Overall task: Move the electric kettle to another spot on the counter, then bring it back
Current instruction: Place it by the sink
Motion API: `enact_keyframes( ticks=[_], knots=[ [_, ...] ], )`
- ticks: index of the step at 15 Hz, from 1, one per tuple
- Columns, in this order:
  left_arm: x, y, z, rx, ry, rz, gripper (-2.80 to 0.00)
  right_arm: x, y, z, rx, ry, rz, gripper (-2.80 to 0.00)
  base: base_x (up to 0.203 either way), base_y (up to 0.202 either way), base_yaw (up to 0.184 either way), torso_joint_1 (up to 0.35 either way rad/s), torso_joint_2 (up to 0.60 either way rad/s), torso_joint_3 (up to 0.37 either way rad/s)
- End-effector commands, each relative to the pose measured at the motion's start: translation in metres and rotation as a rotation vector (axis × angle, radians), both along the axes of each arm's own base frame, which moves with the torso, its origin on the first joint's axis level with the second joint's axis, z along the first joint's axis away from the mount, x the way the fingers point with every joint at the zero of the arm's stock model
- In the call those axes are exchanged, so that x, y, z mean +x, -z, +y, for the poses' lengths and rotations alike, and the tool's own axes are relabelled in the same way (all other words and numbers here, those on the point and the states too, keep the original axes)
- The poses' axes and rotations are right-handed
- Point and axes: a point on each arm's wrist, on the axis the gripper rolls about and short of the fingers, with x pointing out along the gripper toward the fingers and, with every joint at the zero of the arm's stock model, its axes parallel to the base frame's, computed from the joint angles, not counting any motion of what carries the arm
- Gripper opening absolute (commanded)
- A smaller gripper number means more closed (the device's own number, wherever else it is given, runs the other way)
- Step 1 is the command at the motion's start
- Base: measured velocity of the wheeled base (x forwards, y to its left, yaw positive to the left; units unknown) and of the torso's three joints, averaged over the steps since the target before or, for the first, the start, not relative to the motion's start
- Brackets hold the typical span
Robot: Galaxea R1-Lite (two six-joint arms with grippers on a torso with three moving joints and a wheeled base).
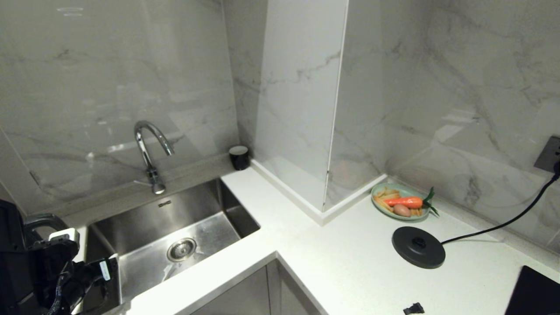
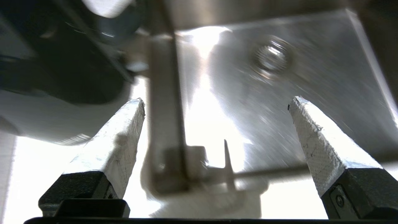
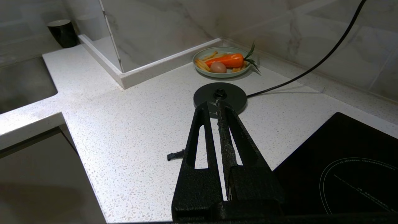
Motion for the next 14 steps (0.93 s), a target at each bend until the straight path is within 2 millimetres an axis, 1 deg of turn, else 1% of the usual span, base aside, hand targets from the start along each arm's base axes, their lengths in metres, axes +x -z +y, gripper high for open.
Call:
enact_keyframes(
  ticks=[1, 3, 5, 6, 8, 10, 12, 14],
  knots=[
    [-0.016, -0.013, -0.019, -0.015, 0.085, -0.008, 0.0, 0.0, 0.0, 0.0, 0.0, 0.001, 0.0, -2.8, 0.0, 0.0, 0.0, 0.0, 0.0, 0.0],
    [-0.026, -0.02, -0.032, -0.023, 0.146, -0.008, 0.0, 0.0, 0.0, 0.0, 0.0, 0.0, 0.0, -2.8, 0.0, 0.0, 0.0, 0.0, 0.0, 0.0],
    [-0.028, -0.033, -0.042, -0.032, 0.192, -0.072, 0.0, 0.0, 0.0, 0.0, 0.0, 0.0, 0.001, -2.8, 0.0, 0.0, 0.0, 0.0, 0.0, 0.0],
    [-0.029, -0.04, -0.046, -0.031, 0.207, -0.102, -2.8, 0.0, 0.0, 0.0, 0.0, 0.0, -0.002, -2.8, 0.0, 0.0, 0.0, 0.0, 0.0, 0.0],
    [-0.031, -0.047, -0.051, -0.02, 0.226, -0.136, -2.8, 0.0, 0.0, 0.0, 0.0, 0.0, -0.001, -2.8, 0.0, 0.0, 0.0, 0.0, 0.0, 0.0],
    [-0.035, -0.061, -0.051, -0.002, 0.23, -0.196, -2.8, 0.0, 0.0, 0.0, 0.0, 0.001, 0.0, -2.8, 0.0, 0.0, 0.0, 0.0, 0.0, 0.0],
    [-0.046, -0.083, -0.052, 0.018, 0.236, -0.286, -2.8, 0.0, 0.0, 0.0, 0.0, 0.001, 0.0, -2.8, 0.0, 0.0, 0.0, 0.0, 0.0, 0.0],
    [-0.065, -0.107, -0.057, 0.05, 0.268, -0.367, -2.8, 0.0, 0.0, 0.0, 0.0, 0.0, 0.0, -2.8, 0.0, 0.0, 0.0, 0.0, 0.0, 0.0]
  ],
)
